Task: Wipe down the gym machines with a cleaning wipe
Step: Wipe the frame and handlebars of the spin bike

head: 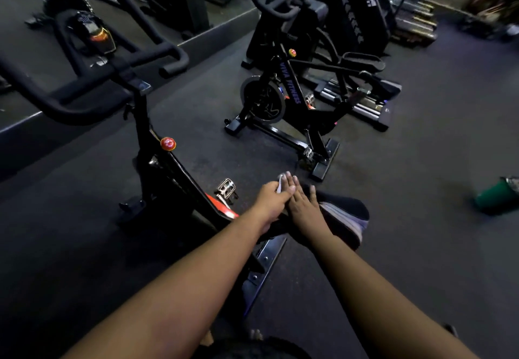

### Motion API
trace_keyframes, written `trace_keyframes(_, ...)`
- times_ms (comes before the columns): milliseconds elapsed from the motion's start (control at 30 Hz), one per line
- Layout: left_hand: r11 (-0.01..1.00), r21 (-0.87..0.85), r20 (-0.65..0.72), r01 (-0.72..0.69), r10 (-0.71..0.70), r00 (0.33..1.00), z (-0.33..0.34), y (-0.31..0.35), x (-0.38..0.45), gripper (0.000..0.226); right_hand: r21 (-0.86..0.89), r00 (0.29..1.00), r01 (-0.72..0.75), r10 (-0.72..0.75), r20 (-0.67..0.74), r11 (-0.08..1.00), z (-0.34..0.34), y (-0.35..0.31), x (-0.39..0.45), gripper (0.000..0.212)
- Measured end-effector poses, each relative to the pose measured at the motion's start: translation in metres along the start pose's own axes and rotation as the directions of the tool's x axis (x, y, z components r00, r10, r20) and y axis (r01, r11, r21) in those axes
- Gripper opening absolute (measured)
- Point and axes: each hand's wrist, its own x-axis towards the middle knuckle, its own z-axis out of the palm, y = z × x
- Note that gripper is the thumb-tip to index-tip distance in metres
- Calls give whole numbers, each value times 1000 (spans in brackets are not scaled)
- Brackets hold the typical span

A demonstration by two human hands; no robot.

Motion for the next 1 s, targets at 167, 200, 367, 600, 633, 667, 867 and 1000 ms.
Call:
trace_keyframes(167,993,-114,-78,-15,6,997,-25,7,-18,24,333,994,61,-26,-108,941,0,-16,4,93)
trace_keyframes(200,991,-131,-103,-25,11,995,-33,8,-19,19,389,987,108,-54,-148,915,0,-20,7,96)
trace_keyframes(367,984,-106,-243,-140,111,964,-89,19,-39,8,557,938,335,-212,-274,760,-3,-63,37,104)
trace_keyframes(600,972,32,-450,-234,223,864,-178,36,-75,10,901,976,197,-162,-144,387,-30,-146,82,65)
trace_keyframes(633,969,56,-466,-240,238,852,-191,40,-79,13,933,978,178,-161,-132,314,-37,-158,89,54)
trace_keyframes(667,964,84,-492,-251,259,831,-206,44,-83,12,949,979,162,-168,-119,269,-44,-171,98,46)
trace_keyframes(867,945,197,-613,-261,326,720,-292,58,-92,12,920,963,225,-219,-159,321,-72,-248,145,27)
trace_keyframes(1000,935,246,-667,-257,356,655,-364,68,-84,11,887,954,281,-207,-217,365,-79,-308,186,21)
